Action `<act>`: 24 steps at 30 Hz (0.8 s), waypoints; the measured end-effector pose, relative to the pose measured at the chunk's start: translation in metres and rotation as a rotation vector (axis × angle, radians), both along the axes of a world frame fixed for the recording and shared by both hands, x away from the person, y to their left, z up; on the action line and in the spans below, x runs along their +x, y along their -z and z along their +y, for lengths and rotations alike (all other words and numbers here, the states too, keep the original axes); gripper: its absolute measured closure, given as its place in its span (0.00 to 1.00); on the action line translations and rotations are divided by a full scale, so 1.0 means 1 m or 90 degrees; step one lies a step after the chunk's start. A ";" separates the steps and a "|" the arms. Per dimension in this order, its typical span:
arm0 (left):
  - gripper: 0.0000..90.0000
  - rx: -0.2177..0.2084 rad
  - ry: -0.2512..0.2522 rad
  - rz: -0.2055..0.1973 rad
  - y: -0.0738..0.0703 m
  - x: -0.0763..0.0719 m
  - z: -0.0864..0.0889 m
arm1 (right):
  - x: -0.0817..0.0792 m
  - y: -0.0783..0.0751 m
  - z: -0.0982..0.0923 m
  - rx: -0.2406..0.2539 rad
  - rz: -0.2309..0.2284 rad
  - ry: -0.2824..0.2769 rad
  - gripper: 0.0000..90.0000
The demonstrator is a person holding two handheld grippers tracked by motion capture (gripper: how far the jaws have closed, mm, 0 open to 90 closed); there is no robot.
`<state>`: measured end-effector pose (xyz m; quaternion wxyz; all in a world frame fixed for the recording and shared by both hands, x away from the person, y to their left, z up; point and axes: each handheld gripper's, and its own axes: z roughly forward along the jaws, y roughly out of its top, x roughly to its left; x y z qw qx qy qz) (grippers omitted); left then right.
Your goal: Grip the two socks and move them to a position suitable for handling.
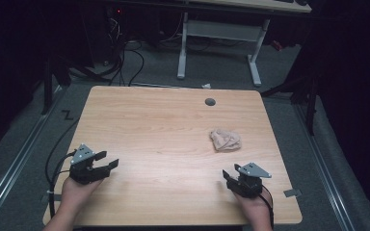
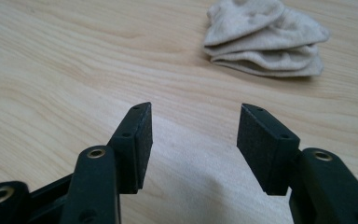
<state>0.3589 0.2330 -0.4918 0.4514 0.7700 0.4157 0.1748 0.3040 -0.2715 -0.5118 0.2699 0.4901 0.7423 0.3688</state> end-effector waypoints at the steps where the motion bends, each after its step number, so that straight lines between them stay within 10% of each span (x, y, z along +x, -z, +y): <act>1: 0.42 -0.001 -0.001 -0.001 0.000 0.000 0.000 | 0.002 -0.002 0.000 0.003 -0.004 0.002 0.50; 24: 0.42 0.008 -0.003 0.014 0.005 -0.003 0.005 | 0.098 -0.037 0.015 -0.014 -0.007 0.017 0.51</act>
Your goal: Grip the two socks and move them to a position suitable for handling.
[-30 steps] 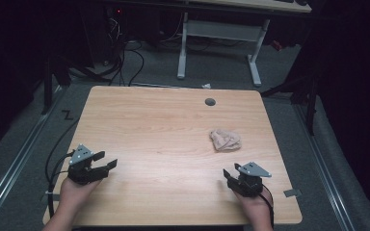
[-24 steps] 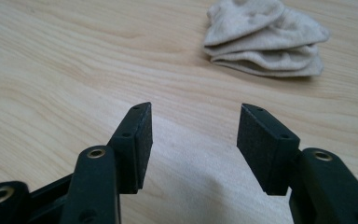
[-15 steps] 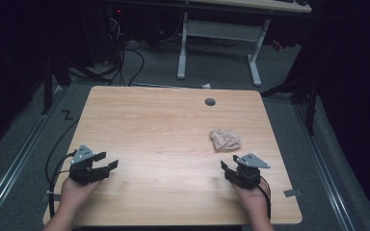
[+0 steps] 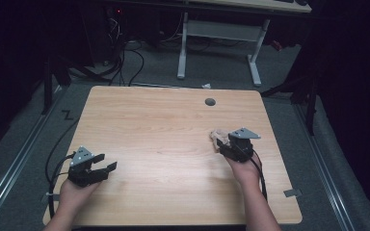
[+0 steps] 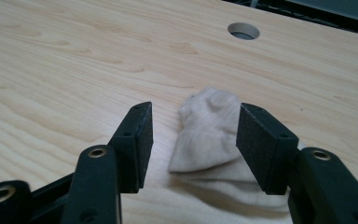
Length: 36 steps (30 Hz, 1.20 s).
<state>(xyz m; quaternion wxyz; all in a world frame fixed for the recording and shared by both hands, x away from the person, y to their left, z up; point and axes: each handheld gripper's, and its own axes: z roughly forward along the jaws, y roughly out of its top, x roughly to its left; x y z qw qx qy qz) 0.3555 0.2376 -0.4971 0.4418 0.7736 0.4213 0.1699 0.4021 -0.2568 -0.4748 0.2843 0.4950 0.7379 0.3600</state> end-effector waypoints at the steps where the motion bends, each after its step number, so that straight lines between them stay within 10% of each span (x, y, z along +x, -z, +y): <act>1: 0.42 0.000 0.000 0.000 0.000 0.000 0.000 | 0.000 0.000 0.000 0.000 0.000 0.000 0.51; 29: 0.42 0.018 0.024 0.005 0.003 0.000 -0.003 | 0.045 0.022 -0.026 0.023 0.078 0.063 0.55; 36: 0.42 0.014 0.022 0.004 0.003 -0.002 -0.002 | 0.043 0.025 -0.020 0.005 0.087 0.034 0.91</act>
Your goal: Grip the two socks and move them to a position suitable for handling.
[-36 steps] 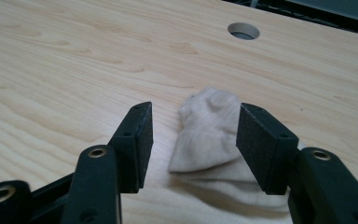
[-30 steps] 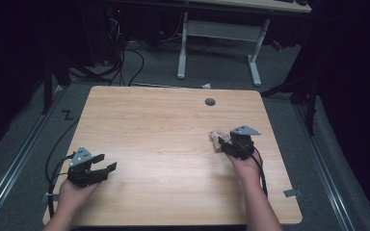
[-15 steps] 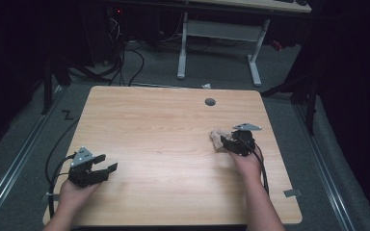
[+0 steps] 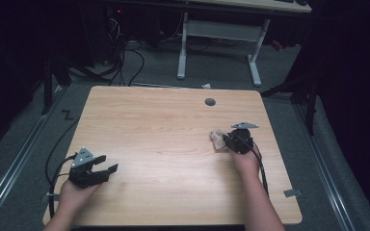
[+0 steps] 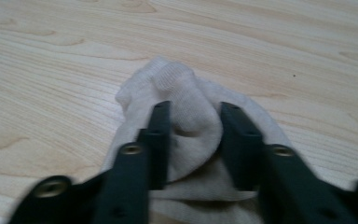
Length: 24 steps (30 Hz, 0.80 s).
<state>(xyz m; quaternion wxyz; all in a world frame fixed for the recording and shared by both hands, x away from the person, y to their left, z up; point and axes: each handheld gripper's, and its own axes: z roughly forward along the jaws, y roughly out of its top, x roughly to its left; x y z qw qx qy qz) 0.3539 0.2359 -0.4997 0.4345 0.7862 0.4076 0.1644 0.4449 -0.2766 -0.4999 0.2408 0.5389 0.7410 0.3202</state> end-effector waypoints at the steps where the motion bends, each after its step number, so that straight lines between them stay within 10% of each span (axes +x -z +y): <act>1: 0.42 0.000 0.001 0.000 0.000 0.000 0.000 | 0.000 0.000 0.000 0.000 0.000 0.000 0.91; 24: 0.42 -0.015 0.010 -0.009 -0.001 -0.002 -0.002 | -0.047 -0.052 0.018 0.044 -0.103 -0.062 0.96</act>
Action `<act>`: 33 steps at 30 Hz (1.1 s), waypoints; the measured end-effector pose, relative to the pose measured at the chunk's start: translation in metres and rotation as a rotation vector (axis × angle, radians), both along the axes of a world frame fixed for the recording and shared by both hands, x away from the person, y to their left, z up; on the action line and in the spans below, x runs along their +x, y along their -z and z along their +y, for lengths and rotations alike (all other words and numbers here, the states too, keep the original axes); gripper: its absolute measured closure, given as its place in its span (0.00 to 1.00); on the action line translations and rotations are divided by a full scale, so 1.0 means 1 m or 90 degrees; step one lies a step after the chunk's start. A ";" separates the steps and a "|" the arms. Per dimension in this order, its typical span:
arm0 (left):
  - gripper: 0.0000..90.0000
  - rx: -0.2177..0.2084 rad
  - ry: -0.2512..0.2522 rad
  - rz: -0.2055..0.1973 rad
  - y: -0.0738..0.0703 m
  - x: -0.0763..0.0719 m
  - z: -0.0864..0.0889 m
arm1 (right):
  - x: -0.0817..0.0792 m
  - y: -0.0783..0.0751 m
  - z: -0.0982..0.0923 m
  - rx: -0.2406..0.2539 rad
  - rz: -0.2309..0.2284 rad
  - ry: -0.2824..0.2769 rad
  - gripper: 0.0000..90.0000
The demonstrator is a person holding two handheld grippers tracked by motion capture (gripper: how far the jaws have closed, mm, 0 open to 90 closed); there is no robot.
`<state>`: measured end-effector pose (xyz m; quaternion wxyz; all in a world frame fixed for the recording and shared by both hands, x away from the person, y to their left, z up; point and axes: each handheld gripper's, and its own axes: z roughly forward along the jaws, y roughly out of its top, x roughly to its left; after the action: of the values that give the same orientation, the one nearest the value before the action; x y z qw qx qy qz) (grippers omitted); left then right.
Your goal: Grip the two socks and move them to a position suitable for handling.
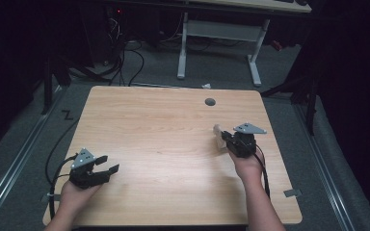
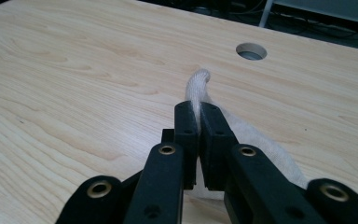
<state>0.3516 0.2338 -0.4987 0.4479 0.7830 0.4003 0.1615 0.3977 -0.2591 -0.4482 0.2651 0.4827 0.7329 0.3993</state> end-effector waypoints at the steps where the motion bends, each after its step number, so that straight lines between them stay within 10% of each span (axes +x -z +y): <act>1: 0.42 0.000 0.000 0.000 0.000 0.000 0.000 | 0.000 0.000 0.000 0.000 0.000 0.000 0.96; 33: 0.43 -0.001 0.004 -0.002 0.000 0.000 -0.001 | -0.026 -0.057 0.051 0.046 -0.111 -0.090 0.96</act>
<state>0.3512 0.2326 -0.4986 0.4499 0.7837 0.3971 0.1606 0.3720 -0.2079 -0.3908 0.2812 0.4030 0.7243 0.4836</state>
